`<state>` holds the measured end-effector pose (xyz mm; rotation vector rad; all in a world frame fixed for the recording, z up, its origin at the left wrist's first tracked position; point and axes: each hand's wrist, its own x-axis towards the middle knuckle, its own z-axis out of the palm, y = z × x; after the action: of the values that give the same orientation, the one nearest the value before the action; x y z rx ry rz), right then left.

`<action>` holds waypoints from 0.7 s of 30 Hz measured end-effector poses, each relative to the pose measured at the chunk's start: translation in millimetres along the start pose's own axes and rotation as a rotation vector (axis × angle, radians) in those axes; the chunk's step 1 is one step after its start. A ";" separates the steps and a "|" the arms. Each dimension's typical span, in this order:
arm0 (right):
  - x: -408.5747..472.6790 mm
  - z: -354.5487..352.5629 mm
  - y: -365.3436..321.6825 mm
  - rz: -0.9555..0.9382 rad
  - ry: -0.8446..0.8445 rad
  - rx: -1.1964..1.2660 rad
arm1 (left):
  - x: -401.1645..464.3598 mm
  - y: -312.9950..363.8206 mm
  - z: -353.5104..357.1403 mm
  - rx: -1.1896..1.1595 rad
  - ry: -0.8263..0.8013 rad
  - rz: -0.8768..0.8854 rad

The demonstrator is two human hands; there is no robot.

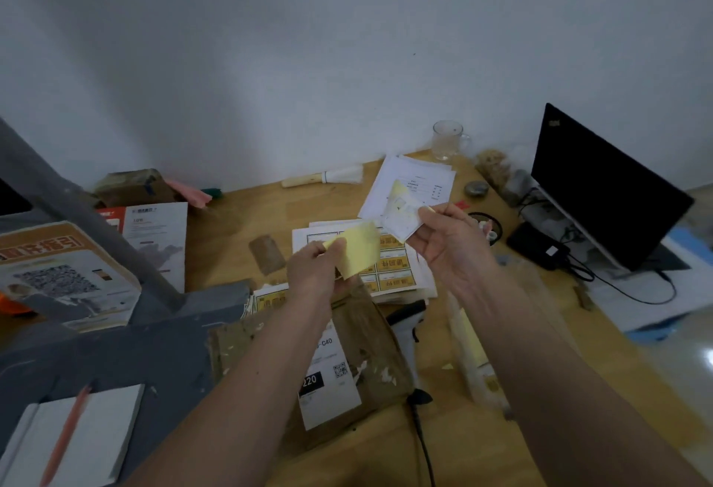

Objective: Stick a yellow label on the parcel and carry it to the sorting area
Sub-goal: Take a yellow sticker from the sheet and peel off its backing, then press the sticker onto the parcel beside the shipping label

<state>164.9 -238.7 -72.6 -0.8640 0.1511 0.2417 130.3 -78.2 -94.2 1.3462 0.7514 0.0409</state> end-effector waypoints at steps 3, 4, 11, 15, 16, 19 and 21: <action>-1.0 -23.8 -16.3 -0.050 0.068 0.019 | -11.4 -21.0 32.2 0.147 -0.167 -0.013; -1.7 -33.2 -21.9 -0.066 0.094 0.014 | -15.8 -28.4 44.9 0.208 -0.214 -0.011; -20.5 -98.5 -50.3 -0.128 0.299 -0.051 | -37.3 -62.7 122.6 0.451 -0.595 -0.083; -32.3 -121.1 -50.9 -0.092 0.379 -0.072 | -45.0 -71.3 146.9 0.563 -0.702 -0.163; -33.5 -125.0 -49.6 -0.081 0.392 -0.083 | -45.3 -73.7 149.8 0.579 -0.697 -0.173; -33.2 -132.9 -44.2 -0.043 0.397 -0.102 | -39.7 -82.6 153.1 0.668 -0.641 -0.070; -30.1 -133.8 -39.8 -0.020 0.400 -0.101 | -36.3 -83.4 148.6 0.743 -0.516 0.124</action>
<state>142.2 -370.7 -122.3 -1.0076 0.5059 0.0556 145.9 -243.6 -146.8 1.9947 0.2322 -0.5155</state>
